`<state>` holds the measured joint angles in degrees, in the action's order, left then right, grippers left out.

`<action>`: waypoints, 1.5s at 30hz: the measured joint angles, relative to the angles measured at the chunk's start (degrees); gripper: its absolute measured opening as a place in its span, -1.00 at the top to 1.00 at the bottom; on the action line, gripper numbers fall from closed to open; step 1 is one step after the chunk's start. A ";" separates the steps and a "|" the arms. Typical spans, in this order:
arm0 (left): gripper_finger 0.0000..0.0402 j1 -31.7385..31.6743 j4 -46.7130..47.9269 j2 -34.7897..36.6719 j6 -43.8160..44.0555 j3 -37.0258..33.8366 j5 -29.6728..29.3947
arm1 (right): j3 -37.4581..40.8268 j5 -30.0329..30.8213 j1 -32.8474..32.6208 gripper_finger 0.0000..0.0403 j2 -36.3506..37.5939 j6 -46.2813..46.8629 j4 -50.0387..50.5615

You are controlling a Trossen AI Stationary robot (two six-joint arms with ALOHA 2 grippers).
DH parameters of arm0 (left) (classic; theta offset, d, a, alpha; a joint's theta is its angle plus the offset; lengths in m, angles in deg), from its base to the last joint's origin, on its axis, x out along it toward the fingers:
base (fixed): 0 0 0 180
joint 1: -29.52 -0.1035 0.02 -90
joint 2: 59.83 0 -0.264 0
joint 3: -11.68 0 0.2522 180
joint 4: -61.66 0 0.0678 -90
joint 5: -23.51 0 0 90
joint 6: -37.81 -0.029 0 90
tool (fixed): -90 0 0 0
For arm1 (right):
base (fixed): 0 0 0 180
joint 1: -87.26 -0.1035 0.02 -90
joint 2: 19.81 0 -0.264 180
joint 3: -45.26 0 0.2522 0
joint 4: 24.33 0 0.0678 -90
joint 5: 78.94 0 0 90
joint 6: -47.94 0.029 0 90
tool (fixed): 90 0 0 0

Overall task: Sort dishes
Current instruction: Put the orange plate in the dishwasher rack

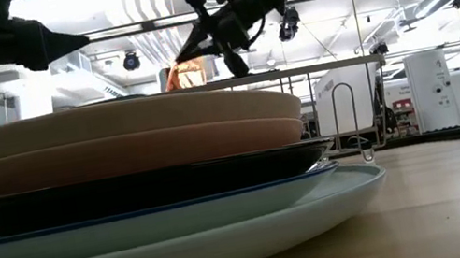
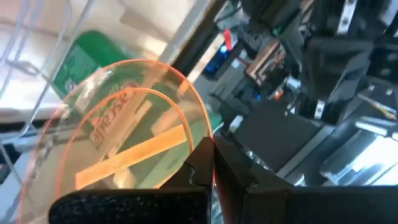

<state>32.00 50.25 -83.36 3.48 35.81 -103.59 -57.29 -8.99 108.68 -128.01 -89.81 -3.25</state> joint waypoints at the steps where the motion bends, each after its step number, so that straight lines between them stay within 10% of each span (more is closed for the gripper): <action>1: 1.00 -0.05 -0.31 0.00 -0.81 0.00 0.00 | 0.00 -0.76 -0.03 1.00 -0.16 -0.19 -0.18; 45: 1.00 -0.07 -2.69 -0.13 -5.43 0.00 0.00 | -0.02 -4.50 -0.03 1.00 -3.26 -6.21 3.63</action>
<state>31.93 47.56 -83.49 -1.96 35.81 -103.59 -57.31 -13.49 108.65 -131.27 -96.02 0.39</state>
